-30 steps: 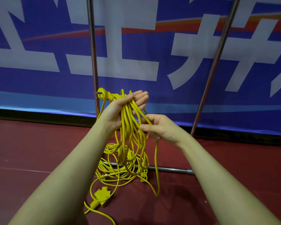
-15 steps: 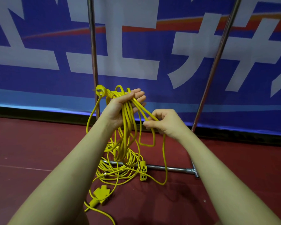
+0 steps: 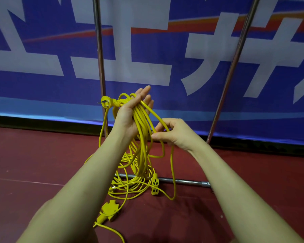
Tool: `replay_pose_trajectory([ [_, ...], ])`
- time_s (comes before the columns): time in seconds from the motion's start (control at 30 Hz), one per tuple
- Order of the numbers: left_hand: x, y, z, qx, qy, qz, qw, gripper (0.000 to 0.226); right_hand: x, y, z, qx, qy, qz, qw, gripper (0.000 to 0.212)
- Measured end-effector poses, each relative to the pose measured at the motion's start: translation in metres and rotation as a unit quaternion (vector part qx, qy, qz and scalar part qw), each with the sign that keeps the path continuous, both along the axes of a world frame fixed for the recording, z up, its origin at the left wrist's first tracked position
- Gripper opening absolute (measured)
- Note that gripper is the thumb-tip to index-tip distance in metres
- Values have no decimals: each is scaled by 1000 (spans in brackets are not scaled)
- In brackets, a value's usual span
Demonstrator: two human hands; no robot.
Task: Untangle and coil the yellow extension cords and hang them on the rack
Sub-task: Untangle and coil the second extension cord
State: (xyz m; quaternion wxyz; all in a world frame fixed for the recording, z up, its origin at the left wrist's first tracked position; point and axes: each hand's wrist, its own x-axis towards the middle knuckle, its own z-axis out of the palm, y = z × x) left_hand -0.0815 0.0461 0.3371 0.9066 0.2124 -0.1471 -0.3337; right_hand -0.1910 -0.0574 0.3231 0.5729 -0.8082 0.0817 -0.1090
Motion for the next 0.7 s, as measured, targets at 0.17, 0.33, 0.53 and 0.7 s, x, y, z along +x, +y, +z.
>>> replay_pose_trajectory([
  [0.17, 7, 1, 2, -42, 8, -16, 999, 24, 4, -2, -5, 45, -15, -13, 999, 17],
  [0.33, 3, 1, 4, -28, -22, -23, 999, 21, 6, -8, -7, 18, -4, 2, 1000, 15],
  [0.53, 7, 7, 8, -56, -8, -24, 998, 20, 5, -7, -11, 22, 21, 50, 998, 13],
  [0.7, 7, 8, 5, -53, -14, -25, 998, 22, 5, -8, -18, 26, 31, 53, 998, 6],
])
